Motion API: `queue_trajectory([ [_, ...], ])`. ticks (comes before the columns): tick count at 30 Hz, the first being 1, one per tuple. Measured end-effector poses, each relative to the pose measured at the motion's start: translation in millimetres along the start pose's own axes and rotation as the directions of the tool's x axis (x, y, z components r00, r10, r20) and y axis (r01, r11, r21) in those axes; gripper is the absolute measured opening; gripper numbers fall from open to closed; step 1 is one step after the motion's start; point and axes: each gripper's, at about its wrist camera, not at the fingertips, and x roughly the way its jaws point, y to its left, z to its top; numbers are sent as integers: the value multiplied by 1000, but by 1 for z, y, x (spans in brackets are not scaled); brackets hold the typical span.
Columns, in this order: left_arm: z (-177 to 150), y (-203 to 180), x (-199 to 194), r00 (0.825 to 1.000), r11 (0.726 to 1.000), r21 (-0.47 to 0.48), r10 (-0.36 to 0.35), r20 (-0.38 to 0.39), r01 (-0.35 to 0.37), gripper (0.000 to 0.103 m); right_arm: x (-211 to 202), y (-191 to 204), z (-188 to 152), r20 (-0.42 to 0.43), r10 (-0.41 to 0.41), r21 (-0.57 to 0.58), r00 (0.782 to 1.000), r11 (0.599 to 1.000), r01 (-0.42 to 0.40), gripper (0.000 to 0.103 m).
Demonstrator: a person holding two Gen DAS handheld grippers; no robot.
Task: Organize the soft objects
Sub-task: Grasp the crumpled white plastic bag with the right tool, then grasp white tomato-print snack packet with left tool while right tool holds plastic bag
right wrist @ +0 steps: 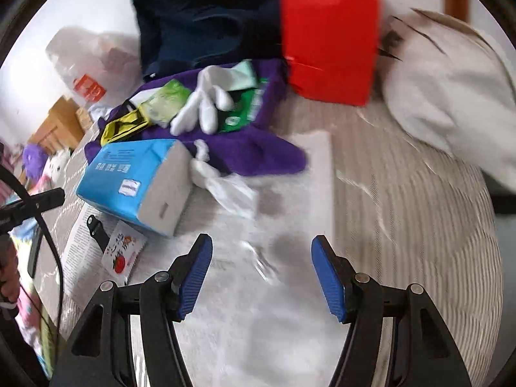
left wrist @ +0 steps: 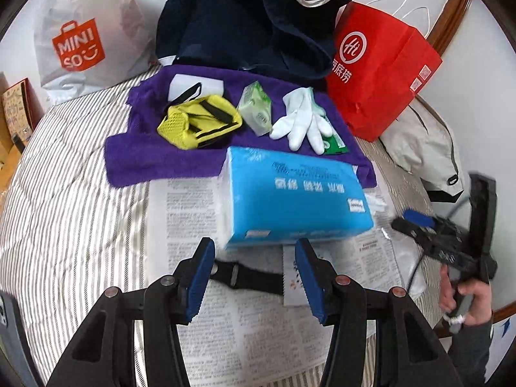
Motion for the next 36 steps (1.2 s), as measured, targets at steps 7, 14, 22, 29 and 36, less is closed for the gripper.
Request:
queue_trajectory([
  [7, -9, 17, -8, 1000, 999, -25, 31, -5, -31, 50, 44, 21, 32, -23, 81, -56, 996, 995, -82, 63],
  [14, -15, 27, 1, 999, 998, -49, 25, -22, -26, 50, 65, 33, 32, -67, 50, -153, 997, 986, -59, 6],
  [22, -26, 5, 14, 999, 1000, 2, -26, -42, 26, 50, 32, 19, 18, -33, 74, -98, 997, 992, -77, 6],
  [29, -41, -42, 35, 998, 994, 108, -26, -54, 32, 68, -5, 3, 5, 19, 4, -33, 1000, 999, -4, 6],
  [36, -50, -73, 57, 999, 985, 174, 14, -45, -6, 68, -36, -13, -22, 45, -36, 33, 998, 999, 35, 7],
])
